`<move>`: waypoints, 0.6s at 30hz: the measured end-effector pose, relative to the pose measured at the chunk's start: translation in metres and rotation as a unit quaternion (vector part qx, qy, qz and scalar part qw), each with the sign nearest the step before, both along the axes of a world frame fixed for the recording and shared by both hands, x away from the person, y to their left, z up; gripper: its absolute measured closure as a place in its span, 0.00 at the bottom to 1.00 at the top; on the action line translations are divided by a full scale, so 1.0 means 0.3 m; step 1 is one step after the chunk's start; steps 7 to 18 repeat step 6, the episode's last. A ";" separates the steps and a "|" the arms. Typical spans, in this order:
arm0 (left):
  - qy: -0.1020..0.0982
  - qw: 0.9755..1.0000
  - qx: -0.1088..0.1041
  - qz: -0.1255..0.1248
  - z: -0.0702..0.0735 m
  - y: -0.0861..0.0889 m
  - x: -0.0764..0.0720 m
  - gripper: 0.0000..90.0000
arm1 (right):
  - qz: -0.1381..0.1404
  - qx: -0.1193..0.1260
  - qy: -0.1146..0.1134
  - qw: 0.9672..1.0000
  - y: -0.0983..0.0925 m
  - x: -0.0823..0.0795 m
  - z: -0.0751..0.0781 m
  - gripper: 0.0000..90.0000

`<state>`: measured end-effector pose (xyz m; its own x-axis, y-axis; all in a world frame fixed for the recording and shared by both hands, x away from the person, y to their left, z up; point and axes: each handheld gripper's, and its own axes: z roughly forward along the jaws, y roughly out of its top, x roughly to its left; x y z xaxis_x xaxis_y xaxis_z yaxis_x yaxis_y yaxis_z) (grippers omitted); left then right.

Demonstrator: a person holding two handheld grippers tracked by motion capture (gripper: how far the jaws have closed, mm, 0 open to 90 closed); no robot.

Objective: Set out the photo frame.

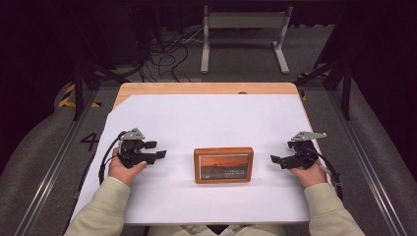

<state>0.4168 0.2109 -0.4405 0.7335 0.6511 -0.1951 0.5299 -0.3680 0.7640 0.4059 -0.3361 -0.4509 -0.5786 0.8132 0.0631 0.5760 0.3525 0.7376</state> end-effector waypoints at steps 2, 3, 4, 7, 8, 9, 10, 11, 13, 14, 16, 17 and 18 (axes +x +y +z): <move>0.002 1.000 0.002 0.002 -0.001 0.000 0.002 0.41 | -0.001 -0.003 0.001 1.000 0.000 -0.001 0.000 0.03; 0.003 1.000 0.001 0.004 -0.002 0.000 0.003 0.41 | -0.003 -0.005 0.001 1.000 0.000 -0.002 0.000 0.03; 0.003 1.000 0.005 0.006 -0.001 0.001 0.004 0.41 | -0.004 -0.006 0.000 1.000 0.000 -0.002 0.000 0.03; 0.005 1.000 0.003 0.007 -0.003 -0.001 0.004 0.40 | -0.004 -0.007 -0.002 1.000 0.001 -0.002 -0.001 0.03; 0.005 1.000 0.003 0.007 -0.003 -0.001 0.004 0.40 | -0.004 -0.007 -0.002 1.000 0.001 -0.002 -0.001 0.03; 0.005 1.000 0.003 0.007 -0.003 -0.001 0.004 0.40 | -0.004 -0.007 -0.002 1.000 0.001 -0.002 -0.001 0.03; 0.005 1.000 0.003 0.007 -0.003 -0.001 0.004 0.40 | -0.004 -0.007 -0.002 1.000 0.001 -0.002 -0.001 0.03; 0.005 1.000 0.003 0.007 -0.003 -0.001 0.004 0.40 | -0.004 -0.007 -0.002 1.000 0.001 -0.002 -0.001 0.03; 0.005 1.000 0.003 0.007 -0.003 -0.001 0.004 0.40 | -0.004 -0.007 -0.002 1.000 0.001 -0.002 -0.001 0.03; 0.005 1.000 0.003 0.007 -0.003 -0.001 0.004 0.40 | -0.004 -0.007 -0.002 1.000 0.001 -0.002 -0.001 0.03; 0.005 1.000 0.003 0.007 -0.003 -0.001 0.004 0.40 | -0.004 -0.007 -0.002 1.000 0.001 -0.002 -0.001 0.03; 0.005 1.000 0.003 0.007 -0.003 -0.001 0.004 0.40 | -0.004 -0.007 -0.002 1.000 0.001 -0.002 -0.001 0.03; 0.005 1.000 0.003 0.007 -0.003 -0.001 0.004 0.40 | -0.004 -0.007 -0.002 1.000 0.001 -0.002 -0.001 0.03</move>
